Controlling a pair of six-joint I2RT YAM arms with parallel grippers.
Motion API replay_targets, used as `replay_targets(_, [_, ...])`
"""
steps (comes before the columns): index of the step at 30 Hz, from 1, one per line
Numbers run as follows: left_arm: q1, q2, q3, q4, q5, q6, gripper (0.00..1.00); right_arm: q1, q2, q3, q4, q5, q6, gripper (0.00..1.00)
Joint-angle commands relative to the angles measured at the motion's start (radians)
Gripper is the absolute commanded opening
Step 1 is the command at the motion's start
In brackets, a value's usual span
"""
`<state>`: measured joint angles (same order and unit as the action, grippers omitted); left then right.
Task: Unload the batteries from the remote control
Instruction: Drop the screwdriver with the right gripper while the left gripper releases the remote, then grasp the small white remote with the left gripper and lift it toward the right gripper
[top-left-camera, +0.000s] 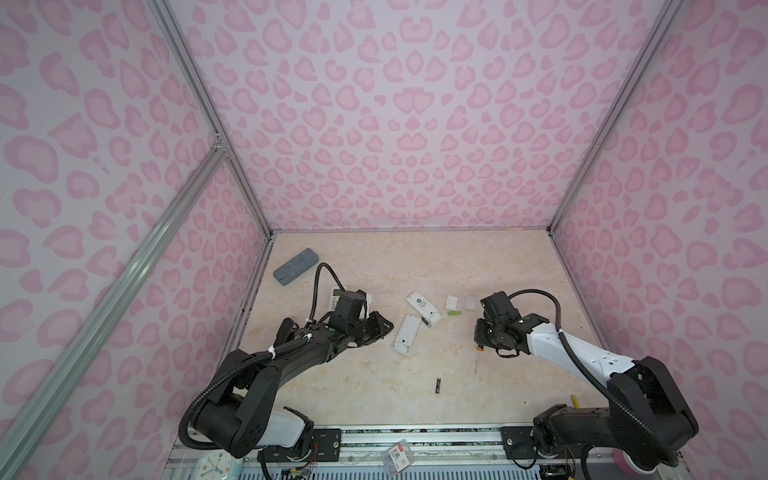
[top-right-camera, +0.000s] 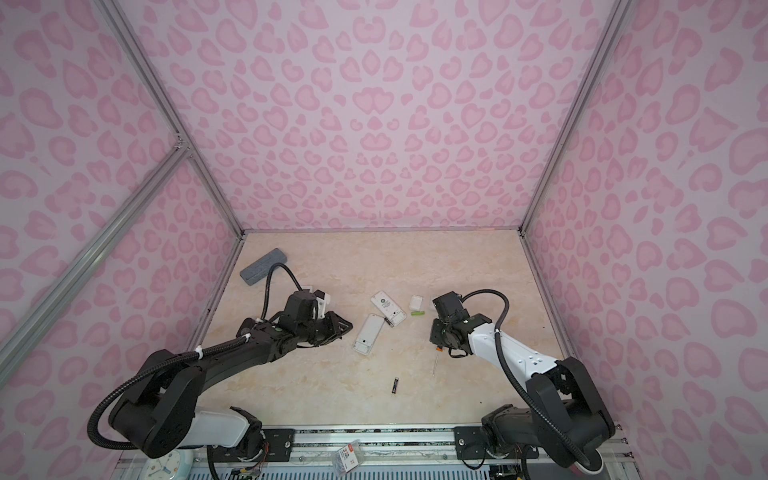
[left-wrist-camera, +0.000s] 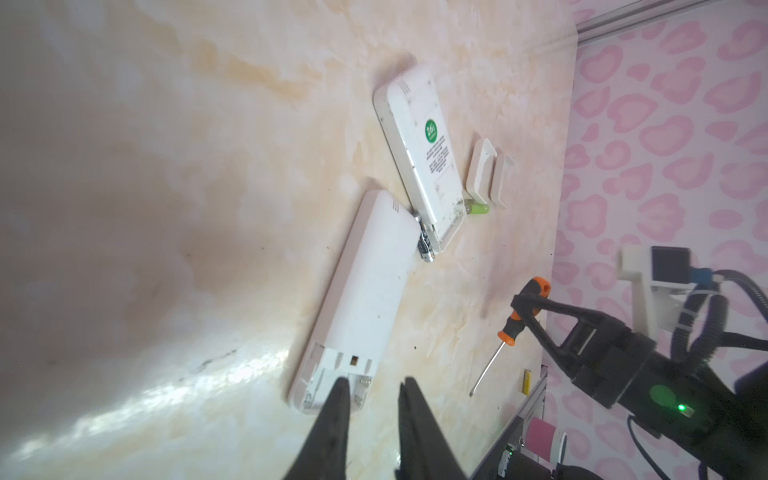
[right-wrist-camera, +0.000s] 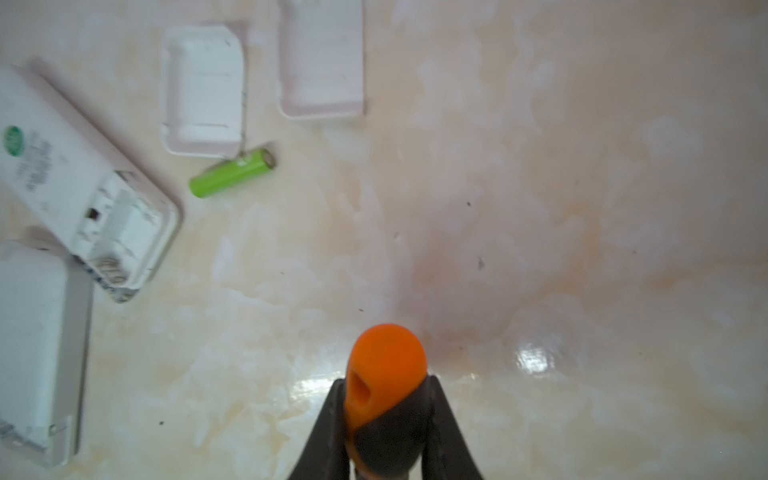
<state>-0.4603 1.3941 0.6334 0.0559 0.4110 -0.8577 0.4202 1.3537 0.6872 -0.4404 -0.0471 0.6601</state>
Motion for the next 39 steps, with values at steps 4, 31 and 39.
replay_targets(4, [0.143,-0.062,0.092,-0.340,-0.135,0.257,0.35,-0.074,0.115,0.001,-0.023,-0.071,-0.066,0.00])
replay_targets(31, [0.353,0.441,0.610,-0.572,-0.411,0.490,0.83,-0.083,-0.007,-0.003,-0.065,-0.058,-0.131,0.51])
replay_targets(39, [0.317,0.605,0.737,-0.641,-0.457,0.498,0.83,-0.083,-0.123,-0.015,-0.093,-0.072,-0.135,0.56])
